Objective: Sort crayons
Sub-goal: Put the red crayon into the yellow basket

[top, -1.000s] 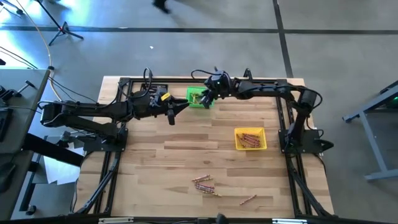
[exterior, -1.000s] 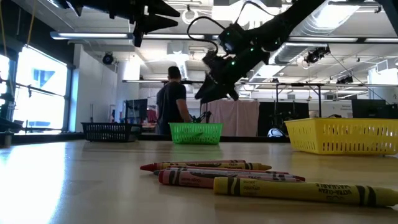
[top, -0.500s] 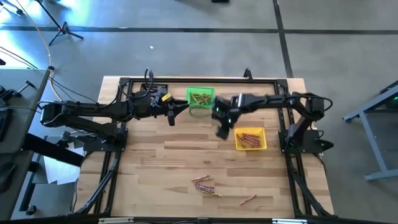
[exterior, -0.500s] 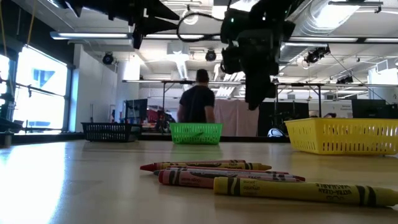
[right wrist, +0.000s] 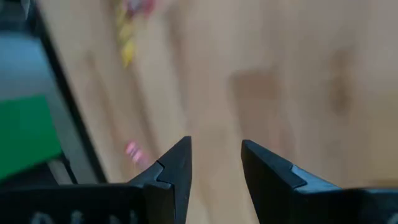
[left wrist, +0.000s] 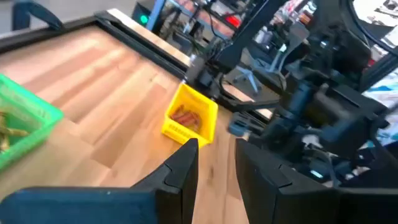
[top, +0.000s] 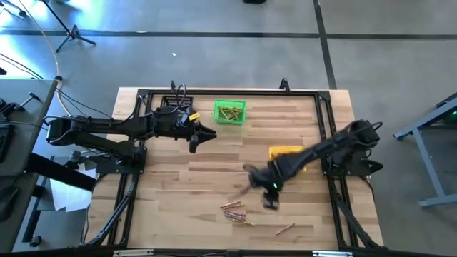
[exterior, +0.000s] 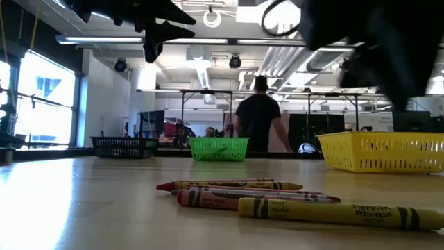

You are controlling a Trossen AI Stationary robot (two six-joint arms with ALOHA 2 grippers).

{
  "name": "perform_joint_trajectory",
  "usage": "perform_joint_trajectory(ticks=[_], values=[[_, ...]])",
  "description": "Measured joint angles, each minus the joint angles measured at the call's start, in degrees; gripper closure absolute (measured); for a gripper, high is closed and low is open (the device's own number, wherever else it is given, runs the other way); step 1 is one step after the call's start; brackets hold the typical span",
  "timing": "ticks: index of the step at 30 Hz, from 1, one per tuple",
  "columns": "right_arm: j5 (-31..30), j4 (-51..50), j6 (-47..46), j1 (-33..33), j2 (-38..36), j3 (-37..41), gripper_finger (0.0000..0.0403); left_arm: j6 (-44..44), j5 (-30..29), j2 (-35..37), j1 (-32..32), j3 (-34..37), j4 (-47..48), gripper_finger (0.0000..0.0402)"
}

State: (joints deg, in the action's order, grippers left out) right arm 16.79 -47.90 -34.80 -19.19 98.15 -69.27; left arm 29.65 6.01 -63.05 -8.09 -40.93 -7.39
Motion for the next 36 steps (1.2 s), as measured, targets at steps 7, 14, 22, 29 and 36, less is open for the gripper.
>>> perform_joint_trajectory(ticks=[7,14,22,29,36], values=[[-1.3,0.1,1.2,-15.0,0.0,0.0,0.0277,0.5,2.4,0.0,1.3,0.0,0.7,0.0310],[-12.6,2.4,11.7,-24.8,0.0,0.0,0.0277,0.3,2.5,0.0,3.2,0.0,0.7,0.0310],[-10.5,10.1,10.9,-28.6,4.0,0.0,0.0277,0.1,2.3,0.0,5.7,0.0,0.7,0.0310],[-14.3,8.9,10.9,-27.9,8.4,0.0,0.0277,0.1,1.5,0.0,6.4,0.0,0.7,0.0310],[-13.7,10.3,14.4,-27.6,12.3,-0.1,0.0277,0.1,-2.3,0.0,6.4,0.0,0.7,0.0310]])
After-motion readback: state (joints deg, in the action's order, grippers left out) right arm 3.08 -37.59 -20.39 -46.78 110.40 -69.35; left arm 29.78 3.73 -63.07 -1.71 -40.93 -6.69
